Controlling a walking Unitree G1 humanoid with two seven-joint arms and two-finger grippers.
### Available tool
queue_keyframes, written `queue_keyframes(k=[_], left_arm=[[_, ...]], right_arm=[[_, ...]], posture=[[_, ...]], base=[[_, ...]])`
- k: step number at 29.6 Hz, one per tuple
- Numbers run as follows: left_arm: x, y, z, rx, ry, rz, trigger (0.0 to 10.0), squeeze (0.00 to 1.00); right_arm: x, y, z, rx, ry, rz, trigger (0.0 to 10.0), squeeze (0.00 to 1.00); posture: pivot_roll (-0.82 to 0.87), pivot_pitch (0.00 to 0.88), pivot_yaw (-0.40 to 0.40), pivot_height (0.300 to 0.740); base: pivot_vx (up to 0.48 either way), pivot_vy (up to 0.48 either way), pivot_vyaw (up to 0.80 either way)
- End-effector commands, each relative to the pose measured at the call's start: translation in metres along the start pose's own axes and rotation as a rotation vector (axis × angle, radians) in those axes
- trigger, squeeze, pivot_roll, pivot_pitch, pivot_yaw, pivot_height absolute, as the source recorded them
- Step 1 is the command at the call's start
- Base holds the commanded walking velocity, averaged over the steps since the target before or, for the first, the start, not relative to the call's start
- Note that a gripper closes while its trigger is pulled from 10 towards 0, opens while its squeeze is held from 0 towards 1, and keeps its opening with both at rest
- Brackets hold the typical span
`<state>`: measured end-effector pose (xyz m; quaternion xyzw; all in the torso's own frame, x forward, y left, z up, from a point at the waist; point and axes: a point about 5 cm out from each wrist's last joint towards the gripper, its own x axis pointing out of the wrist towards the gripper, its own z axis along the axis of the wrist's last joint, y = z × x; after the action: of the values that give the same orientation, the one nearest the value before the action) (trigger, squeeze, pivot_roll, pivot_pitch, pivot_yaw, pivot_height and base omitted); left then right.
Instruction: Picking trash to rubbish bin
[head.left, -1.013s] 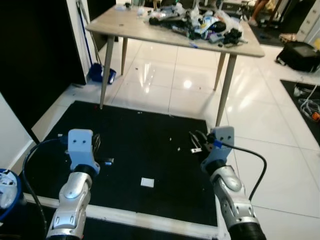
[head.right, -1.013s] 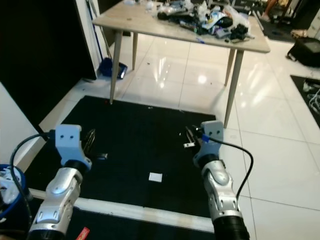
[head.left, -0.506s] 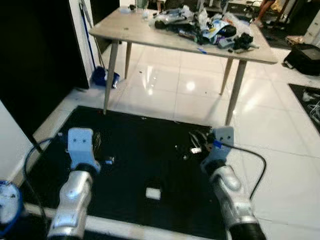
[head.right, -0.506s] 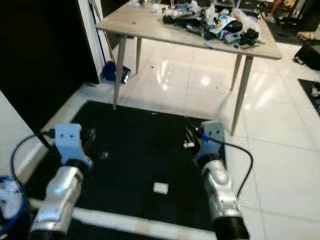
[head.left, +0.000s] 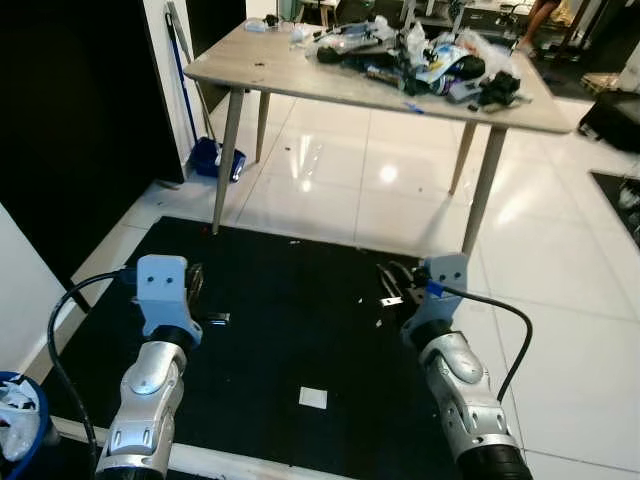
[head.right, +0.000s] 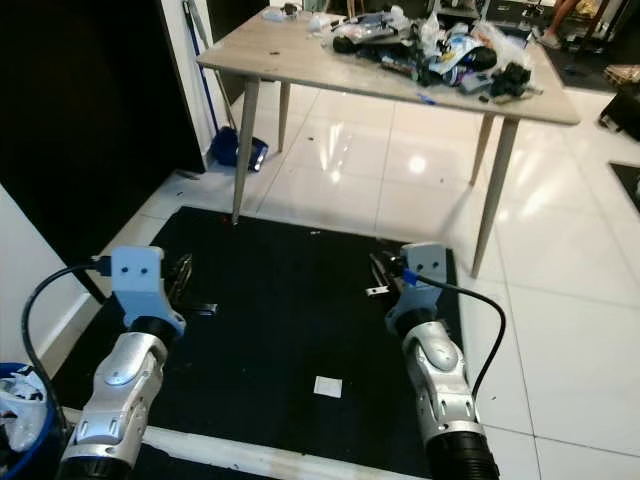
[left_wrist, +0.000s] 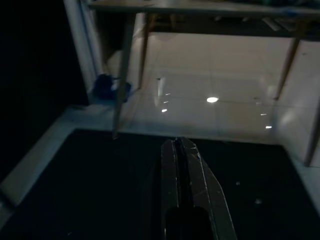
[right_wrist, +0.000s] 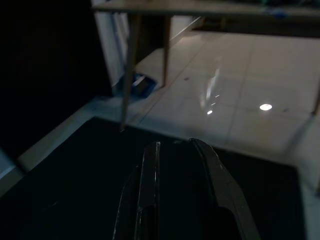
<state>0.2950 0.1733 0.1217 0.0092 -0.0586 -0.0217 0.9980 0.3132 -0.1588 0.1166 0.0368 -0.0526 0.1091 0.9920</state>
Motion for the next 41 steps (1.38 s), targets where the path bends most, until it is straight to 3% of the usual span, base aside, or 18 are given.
queue_keyframes(k=[1, 13, 41], left_arm=[[-0.0022, 0.0043, -0.0047, 0.010, 0.023, 0.013, 10.0, 0.00], [-0.0015, 0.0048, -0.0043, 0.010, 0.023, 0.012, 10.0, 0.00], [-0.0012, 0.0053, -0.0031, 0.010, 0.021, 0.005, 10.0, 0.00]], right_arm=[[-0.0003, 0.0034, -0.0019, 0.014, 0.002, 0.008, 10.0, 0.00], [-0.0007, 0.0029, -0.0018, 0.035, 0.002, -0.002, 10.0, 0.00], [-0.0011, 0.0044, -0.0024, 0.055, 0.000, -0.008, 10.0, 0.00]], posture=[[0.00, 0.104, -0.042, 0.740], [0.01, 0.115, -0.037, 0.740], [0.01, 0.124, -0.031, 0.740]], base=[[0.274, 0.000, 0.00], [0.275, 0.000, -0.26], [0.267, 0.000, 0.00]])
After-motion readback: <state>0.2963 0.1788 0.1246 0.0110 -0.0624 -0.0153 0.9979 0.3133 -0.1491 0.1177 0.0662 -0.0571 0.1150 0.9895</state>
